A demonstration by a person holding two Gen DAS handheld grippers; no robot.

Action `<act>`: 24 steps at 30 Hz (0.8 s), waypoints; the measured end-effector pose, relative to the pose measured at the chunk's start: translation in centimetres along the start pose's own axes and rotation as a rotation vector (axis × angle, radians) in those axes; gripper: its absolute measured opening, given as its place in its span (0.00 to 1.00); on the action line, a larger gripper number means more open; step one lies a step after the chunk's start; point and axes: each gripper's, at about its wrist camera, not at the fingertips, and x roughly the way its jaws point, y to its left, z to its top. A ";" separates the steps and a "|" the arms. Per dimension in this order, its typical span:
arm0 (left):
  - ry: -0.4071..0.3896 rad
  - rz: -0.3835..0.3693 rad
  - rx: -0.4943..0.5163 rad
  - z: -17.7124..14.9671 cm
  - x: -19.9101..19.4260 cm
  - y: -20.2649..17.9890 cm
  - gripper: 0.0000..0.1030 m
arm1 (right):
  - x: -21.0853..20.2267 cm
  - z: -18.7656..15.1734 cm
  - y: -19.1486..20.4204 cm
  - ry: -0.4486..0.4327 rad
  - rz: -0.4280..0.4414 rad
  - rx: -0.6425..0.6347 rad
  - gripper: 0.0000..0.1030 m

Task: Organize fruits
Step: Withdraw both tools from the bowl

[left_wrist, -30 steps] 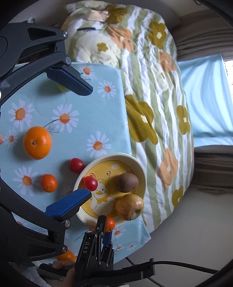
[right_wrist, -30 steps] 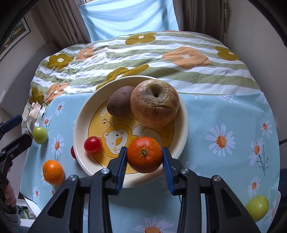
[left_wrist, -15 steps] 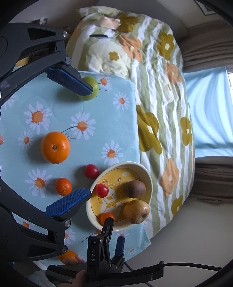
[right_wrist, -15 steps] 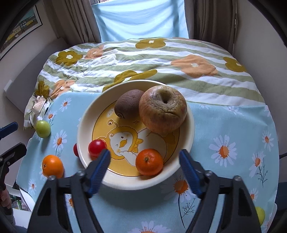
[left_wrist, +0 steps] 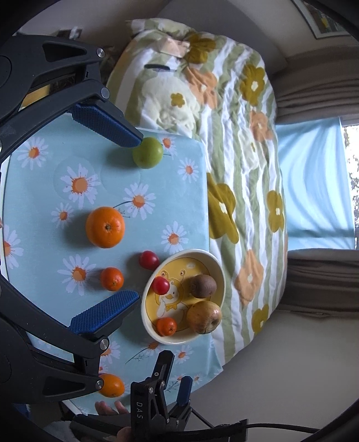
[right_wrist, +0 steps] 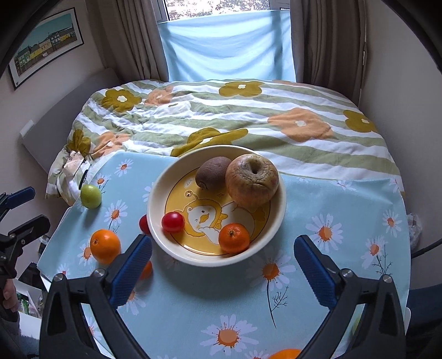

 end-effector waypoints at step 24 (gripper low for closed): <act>-0.008 -0.054 0.084 -0.5 0.5 8.6 1.00 | -1.5 -2.8 8.2 0.055 -0.066 0.074 1.00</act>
